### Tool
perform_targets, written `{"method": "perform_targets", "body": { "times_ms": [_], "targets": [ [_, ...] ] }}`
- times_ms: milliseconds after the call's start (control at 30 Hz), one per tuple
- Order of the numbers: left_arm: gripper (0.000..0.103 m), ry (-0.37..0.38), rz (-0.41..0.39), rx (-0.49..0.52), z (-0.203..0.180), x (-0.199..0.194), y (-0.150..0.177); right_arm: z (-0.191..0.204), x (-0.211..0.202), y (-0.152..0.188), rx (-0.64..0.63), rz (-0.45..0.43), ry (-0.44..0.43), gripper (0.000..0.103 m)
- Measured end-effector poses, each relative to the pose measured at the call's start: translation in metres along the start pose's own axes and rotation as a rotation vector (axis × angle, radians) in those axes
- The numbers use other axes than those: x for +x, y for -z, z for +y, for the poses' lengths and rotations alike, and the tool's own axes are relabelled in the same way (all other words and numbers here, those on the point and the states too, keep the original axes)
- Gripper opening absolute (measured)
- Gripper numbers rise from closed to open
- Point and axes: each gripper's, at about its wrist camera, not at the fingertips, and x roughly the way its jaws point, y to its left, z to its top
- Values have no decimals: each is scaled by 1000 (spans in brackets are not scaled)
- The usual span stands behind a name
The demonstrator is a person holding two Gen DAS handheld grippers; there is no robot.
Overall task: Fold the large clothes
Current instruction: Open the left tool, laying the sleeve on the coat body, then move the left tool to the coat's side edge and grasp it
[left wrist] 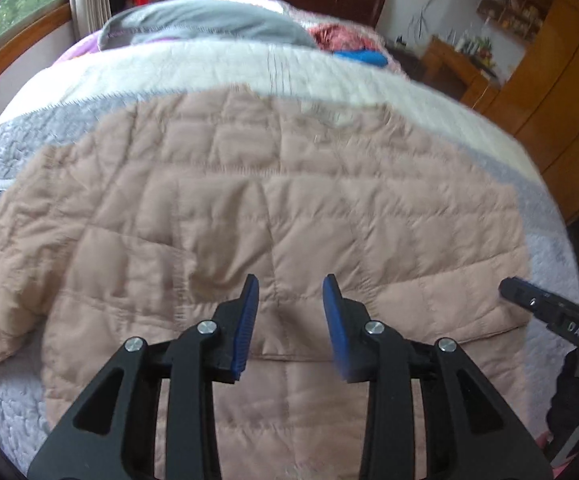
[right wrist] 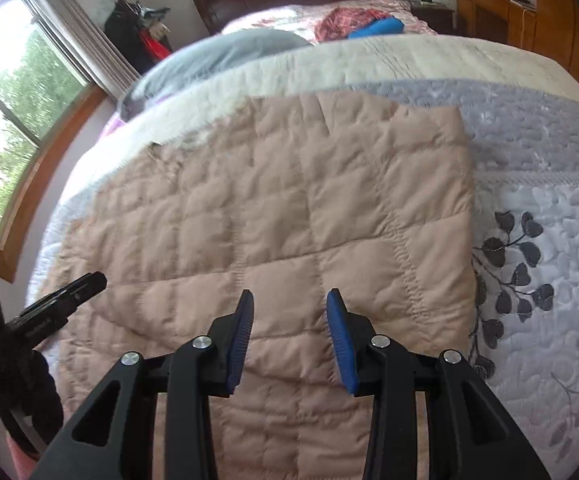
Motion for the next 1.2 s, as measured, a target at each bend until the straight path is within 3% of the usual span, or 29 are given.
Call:
{"method": "perform_targets", "body": {
  "times_ms": [100, 433, 533, 667, 733, 833, 1000, 1200],
  "targets": [
    [34, 13, 19, 8, 8, 23, 11, -7, 23, 7, 2, 30, 8, 37],
    [34, -3, -38, 20, 5, 24, 21, -2, 32, 16, -47, -10, 46, 36],
    [35, 26, -7, -1, 11, 15, 18, -7, 21, 11, -10, -10, -19, 38],
    [67, 76, -41, -38, 36, -27, 21, -17, -30, 24, -50, -85, -113, 47],
    [69, 50, -91, -54, 60, -55, 31, -28, -50, 35, -49, -86, -86, 48],
    [70, 19, -99, -129, 110, -86, 54, -49, -63, 50, -35, -66, -64, 48],
    [71, -152, -100, -308, 210, -126, 112, -71, -54, 61, 15, -12, -45, 48],
    [72, -334, -106, -591, 325, -164, 176, -63, -41, 64, -4, 24, -45, 48]
  ]
}}
